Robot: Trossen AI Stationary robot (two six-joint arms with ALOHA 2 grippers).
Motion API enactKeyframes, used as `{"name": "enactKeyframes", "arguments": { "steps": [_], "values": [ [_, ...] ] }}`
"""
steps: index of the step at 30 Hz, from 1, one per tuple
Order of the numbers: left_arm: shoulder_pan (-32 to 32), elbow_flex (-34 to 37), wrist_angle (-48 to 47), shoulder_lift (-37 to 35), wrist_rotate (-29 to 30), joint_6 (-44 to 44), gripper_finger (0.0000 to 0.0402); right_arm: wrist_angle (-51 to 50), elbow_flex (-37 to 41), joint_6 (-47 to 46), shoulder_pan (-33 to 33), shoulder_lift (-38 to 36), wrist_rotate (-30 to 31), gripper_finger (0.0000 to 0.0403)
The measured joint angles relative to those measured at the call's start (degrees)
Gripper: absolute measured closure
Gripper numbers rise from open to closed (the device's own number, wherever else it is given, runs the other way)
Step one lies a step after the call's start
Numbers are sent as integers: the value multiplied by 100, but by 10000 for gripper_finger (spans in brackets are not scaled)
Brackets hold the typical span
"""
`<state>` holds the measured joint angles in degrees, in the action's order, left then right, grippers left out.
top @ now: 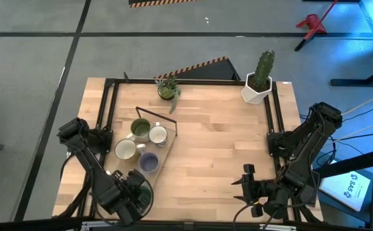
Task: Place coffee mugs
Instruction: Put the green mug on the shelf
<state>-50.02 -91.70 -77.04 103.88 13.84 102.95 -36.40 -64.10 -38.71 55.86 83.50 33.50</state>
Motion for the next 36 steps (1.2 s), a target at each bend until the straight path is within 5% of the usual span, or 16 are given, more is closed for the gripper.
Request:
{"name": "enactKeyframes", "arguments": {
  "steps": [6, 26, 36],
  "values": [
    [-84, 487, 362, 2, -113, -1, 382, -28, 0, -1, 0, 0, -2, 198],
    [-102, 540, 19, -116, -132, -303, 381, -149, 0, -1, 0, -2, -2, 198],
    [-102, 540, -26, -118, 102, -271, 341, -142, 0, -1, 0, 0, -2, 198]
  ]
}}
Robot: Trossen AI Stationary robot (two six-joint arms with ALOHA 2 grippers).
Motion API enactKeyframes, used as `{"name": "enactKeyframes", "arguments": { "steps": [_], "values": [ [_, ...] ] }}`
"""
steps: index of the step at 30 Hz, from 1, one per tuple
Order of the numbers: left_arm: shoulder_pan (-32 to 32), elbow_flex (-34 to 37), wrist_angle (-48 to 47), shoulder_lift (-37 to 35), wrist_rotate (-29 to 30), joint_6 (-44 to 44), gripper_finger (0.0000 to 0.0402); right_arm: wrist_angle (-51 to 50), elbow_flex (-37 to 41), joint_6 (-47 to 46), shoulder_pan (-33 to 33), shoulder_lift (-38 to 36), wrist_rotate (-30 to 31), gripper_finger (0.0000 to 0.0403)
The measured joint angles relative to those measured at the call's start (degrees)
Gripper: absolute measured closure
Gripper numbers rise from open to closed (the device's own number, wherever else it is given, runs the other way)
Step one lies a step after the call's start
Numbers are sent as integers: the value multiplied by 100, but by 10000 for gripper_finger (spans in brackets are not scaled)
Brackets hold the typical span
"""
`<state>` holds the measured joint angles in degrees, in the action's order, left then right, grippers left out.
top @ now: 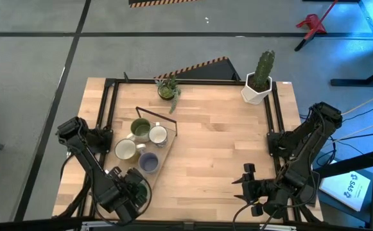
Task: Place coffee mugs
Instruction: Put the green mug on the shelf, then return to Home Position
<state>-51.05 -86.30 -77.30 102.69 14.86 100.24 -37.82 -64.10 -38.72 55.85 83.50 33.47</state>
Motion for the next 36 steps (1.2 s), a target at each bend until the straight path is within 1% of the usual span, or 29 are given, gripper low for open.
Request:
{"name": "enactKeyframes", "arguments": {
  "steps": [9, 13, 17, 22, 24, 26, 29, 31, 32, 33, 34, 36],
  "values": [
    [0, -16, 16, -66, 113, -26, 311, 39, 0, -11, -2, 0, 2, 198],
    [0, -158, -4, -335, 322, -27, 295, 41, 0, -5, -2, 0, 0, 198],
    [0, -289, 7, -661, 568, -26, 290, 83, 0, -2, -2, -4, 0, 198],
    [43, -519, 40, -1090, 599, -253, 290, 158, -145, 248, -54, -238, 49, 198],
    [83, -690, 97, -1244, 589, -386, 289, 162, -396, 658, -121, -386, -11, 198],
    [87, -849, 173, -1375, 704, -526, 289, 170, -755, 1372, -124, -526, -8, 198],
    [129, -1042, 198, -1547, 816, -1190, 289, 117, -1405, 2910, -114, -681, -88, 198],
    [180, -1108, 198, -1653, 820, -1581, 289, -97, -1863, 3835, -114, -761, -339, 198],
    [186, -1126, 224, -1704, 828, -1668, 289, -172, -2091, 4188, -111, -792, -358, 198],
    [188, -1132, 229, -1756, 892, -1799, 289, -164, -2292, 4456, -107, -825, -239, 198],
    [186, -1134, 218, -1785, 1067, -2133, 289, -151, -2462, 4761, -107, -860, -3, 198],
    [169, -1135, 248, -1812, 1725, -2857, 289, -151, -2764, 5583, -116, -923, 271, 198]
  ]
}}
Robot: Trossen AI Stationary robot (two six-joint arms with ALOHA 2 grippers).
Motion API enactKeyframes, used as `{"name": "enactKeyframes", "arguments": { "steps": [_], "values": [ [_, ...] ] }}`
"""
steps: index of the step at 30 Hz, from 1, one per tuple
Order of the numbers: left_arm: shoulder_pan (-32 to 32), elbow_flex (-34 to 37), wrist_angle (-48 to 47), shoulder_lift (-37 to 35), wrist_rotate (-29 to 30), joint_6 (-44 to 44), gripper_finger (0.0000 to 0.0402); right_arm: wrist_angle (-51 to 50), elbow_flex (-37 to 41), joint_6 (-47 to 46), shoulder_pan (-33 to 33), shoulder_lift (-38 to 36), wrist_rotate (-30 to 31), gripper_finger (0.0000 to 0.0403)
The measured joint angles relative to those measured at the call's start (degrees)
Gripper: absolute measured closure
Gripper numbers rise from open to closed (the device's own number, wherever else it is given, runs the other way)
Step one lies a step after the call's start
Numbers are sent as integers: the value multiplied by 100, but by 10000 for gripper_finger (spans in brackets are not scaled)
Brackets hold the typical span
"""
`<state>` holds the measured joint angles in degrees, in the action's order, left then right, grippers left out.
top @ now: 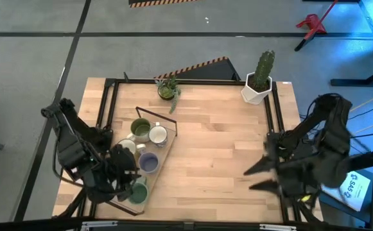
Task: Place coffee mugs
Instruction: Return to Home Position
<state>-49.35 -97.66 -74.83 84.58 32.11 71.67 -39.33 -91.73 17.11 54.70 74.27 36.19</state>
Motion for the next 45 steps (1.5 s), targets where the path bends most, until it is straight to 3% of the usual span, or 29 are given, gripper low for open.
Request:
{"name": "enactKeyframes", "arguments": {
  "steps": [5, 10, 18, 29, 37, 45],
  "values": [
    [-43, -1, -6, -459, 1012, -637, 289, -242, -171, 870, -41, -677, -392, 198],
    [-305, 135, 137, -1158, 1747, -1090, 289, -211, 387, 1207, -200, -1691, -698, 198],
    [-724, 1427, 2092, -2675, 1995, -2476, 289, 798, 2051, 1184, -192, -3435, -850, 198],
    [-762, 4660, 6041, -4933, 711, -4208, 289, 2854, 4547, 1636, -186, -5569, -866, 198],
    [-762, 6542, 6903, -6858, 143, -4305, 289, 3261, 5449, 1628, -186, -6536, -496, 198],
    [-762, 7846, 8064, -8459, -971, -5462, 289, 3340, 6152, 1591, -186, -7377, -324, 198]
  ]
}}
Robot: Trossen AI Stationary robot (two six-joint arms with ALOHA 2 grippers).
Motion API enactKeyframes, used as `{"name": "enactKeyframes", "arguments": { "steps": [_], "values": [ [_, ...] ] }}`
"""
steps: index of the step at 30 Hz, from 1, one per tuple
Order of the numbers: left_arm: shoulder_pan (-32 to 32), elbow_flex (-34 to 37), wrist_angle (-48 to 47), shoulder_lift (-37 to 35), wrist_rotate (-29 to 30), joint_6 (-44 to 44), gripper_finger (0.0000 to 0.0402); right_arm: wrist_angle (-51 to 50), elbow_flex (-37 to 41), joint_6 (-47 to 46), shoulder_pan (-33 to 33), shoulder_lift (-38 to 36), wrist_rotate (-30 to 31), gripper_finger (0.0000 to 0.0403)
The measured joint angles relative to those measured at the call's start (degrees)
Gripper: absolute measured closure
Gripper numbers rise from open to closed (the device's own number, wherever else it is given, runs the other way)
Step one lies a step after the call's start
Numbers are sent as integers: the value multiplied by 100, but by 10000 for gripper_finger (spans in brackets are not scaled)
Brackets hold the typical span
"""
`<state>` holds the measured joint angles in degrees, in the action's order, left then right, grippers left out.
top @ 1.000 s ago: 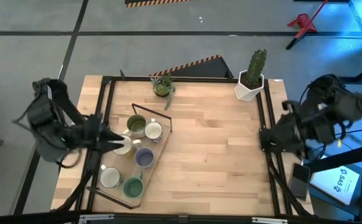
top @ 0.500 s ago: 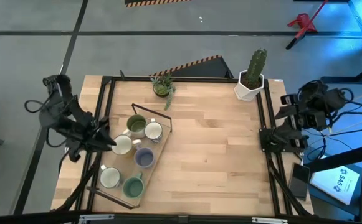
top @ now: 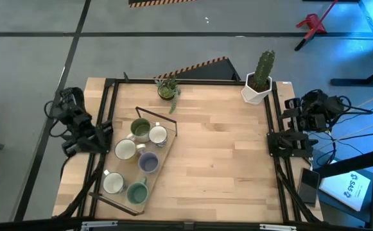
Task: Place coffee mugs
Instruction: Return to Home Position
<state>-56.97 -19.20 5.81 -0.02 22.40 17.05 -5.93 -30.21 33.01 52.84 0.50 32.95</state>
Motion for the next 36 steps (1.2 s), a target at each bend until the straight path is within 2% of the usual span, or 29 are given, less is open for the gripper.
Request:
{"name": "enactKeyframes", "arguments": {
  "steps": [4, 9, 13, 17, 21, 22, 36],
  "values": [
    [0, 102, 110, 22, -716, -521, 289, -104, 293, -46, 0, -28, 249, 198],
    [0, 255, 103, 20, -852, -1256, 289, 87, 826, -301, 0, -28, 671, 198],
    [0, 635, 264, 23, -966, -1414, 289, 1091, 1516, -314, 0, -30, 404, 198],
    [0, 1122, 899, 16, -1018, -1328, 289, 2403, 2330, -257, 0, -30, 200, 198],
    [0, 1721, 1708, 18, -994, -1303, 289, 3311, 2936, -74, 0, -30, 199, 198],
    [1, 1863, 1933, 15, -988, -1273, 289, 3344, 2982, -10, 0, -32, 203, 198],
    [0, 1877, 1611, 25, -693, -1273, 289, 2791, 2980, 628, 0, -30, 243, 198]
  ]
}}
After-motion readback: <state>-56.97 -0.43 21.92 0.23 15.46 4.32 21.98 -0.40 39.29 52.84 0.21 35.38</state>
